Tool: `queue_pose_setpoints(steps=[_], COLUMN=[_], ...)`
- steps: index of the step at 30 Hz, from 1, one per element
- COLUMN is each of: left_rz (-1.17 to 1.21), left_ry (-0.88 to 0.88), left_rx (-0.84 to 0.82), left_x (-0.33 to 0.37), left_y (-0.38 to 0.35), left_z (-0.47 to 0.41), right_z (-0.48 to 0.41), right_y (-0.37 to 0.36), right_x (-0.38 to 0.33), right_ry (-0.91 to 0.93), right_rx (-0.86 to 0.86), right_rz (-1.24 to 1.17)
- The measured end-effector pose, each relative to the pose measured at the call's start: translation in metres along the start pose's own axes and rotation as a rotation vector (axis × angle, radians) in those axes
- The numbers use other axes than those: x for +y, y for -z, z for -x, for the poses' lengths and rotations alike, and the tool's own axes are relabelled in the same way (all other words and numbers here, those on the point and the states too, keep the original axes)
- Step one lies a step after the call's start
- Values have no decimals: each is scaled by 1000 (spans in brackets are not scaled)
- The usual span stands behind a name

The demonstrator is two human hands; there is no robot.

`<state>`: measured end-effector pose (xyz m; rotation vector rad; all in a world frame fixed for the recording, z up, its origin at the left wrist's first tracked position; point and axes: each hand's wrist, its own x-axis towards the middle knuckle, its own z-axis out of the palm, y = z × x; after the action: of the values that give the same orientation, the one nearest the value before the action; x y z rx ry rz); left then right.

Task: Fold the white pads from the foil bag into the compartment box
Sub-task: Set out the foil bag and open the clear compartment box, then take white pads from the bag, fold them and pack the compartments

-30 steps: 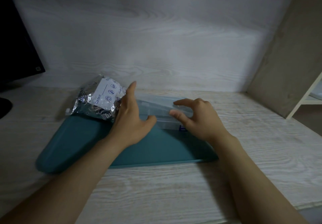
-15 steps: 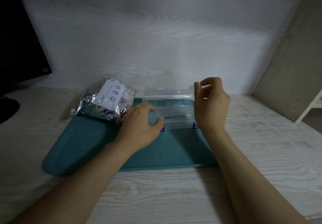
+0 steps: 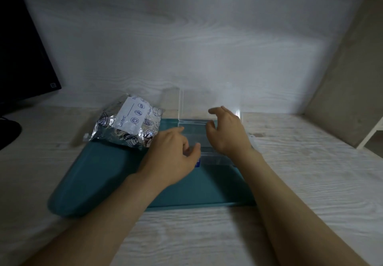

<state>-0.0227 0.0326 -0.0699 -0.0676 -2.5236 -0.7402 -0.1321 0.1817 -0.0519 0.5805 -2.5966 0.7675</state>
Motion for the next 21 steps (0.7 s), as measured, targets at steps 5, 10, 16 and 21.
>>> queue_pose_setpoints(steps=[5,10,16,21], left_rz=[-52,-134,-152,214], left_ry=[-170,-242,211,636], left_rx=[110,477,739,623], left_x=[-6,-21,-71,-86], left_y=[4,33,65,75], left_z=[-2,-15,-28,-27], right_z=[9,15,17,20], right_y=[5,11,10,5], right_x=[-6,-8,-11,-30], right_ry=[21,7,51,286], right_rx=[31,-46,2,65], right_rz=[74,-5,72,175])
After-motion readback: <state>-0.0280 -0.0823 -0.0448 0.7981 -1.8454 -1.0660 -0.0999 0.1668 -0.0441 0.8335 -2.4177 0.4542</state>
